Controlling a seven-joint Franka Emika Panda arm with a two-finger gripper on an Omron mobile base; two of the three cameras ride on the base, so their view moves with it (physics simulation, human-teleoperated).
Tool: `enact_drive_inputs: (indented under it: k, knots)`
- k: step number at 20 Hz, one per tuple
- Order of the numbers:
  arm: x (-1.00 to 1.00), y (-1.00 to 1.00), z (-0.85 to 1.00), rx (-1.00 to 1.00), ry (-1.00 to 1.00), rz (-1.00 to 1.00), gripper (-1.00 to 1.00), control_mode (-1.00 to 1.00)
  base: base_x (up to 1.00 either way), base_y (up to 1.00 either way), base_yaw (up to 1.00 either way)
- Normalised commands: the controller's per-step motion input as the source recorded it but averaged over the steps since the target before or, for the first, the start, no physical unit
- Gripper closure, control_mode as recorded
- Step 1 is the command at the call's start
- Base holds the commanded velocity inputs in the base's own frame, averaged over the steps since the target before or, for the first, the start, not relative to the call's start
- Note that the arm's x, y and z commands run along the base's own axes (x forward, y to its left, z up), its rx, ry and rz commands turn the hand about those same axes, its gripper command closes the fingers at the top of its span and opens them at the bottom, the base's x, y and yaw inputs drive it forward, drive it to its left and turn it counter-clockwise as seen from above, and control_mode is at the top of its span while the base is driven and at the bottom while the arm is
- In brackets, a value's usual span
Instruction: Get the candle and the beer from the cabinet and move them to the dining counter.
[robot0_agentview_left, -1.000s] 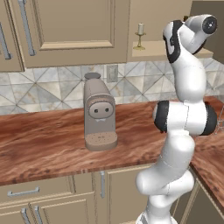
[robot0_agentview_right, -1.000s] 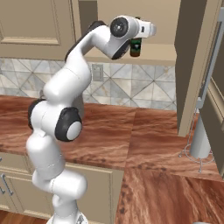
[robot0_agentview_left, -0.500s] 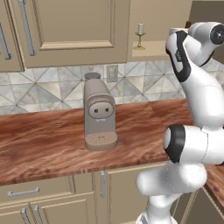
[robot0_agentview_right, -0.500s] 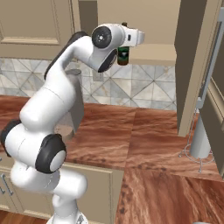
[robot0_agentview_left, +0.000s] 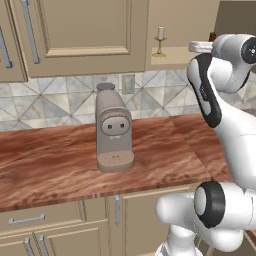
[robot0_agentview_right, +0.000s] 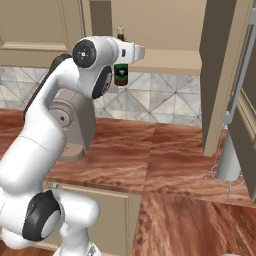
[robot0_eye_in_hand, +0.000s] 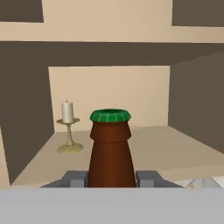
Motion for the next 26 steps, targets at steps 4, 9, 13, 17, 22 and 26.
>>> enact_drive_inputs:
  k: [4, 9, 13, 17, 22, 26]
  knots:
    - [-0.70, 0.41, 0.01, 0.00, 0.16, 0.04, 1.00, -1.00, 0.00, 0.00, 0.00]
    - [-0.53, 0.44, -0.01, 0.00, 0.18, 0.09, 1.00, -1.00, 0.00, 0.00, 0.00]
    - [-0.57, 0.44, -0.05, 0.00, 0.07, 0.08, 1.00, -1.00, 0.00, 0.00, 0.00]
    - [-0.52, 0.43, -0.02, 0.00, 0.00, 0.05, 1.00, -1.00, 0.00, 0.00, 0.00]
    - [-0.45, 0.40, -0.07, 0.00, 0.01, 0.00, 1.00, -1.00, 0.00, 0.00, 0.00]
    - [-0.50, 0.08, -0.23, 0.00, 0.00, 0.00, 1.00, -1.00, 0.00, 0.00, 0.00]
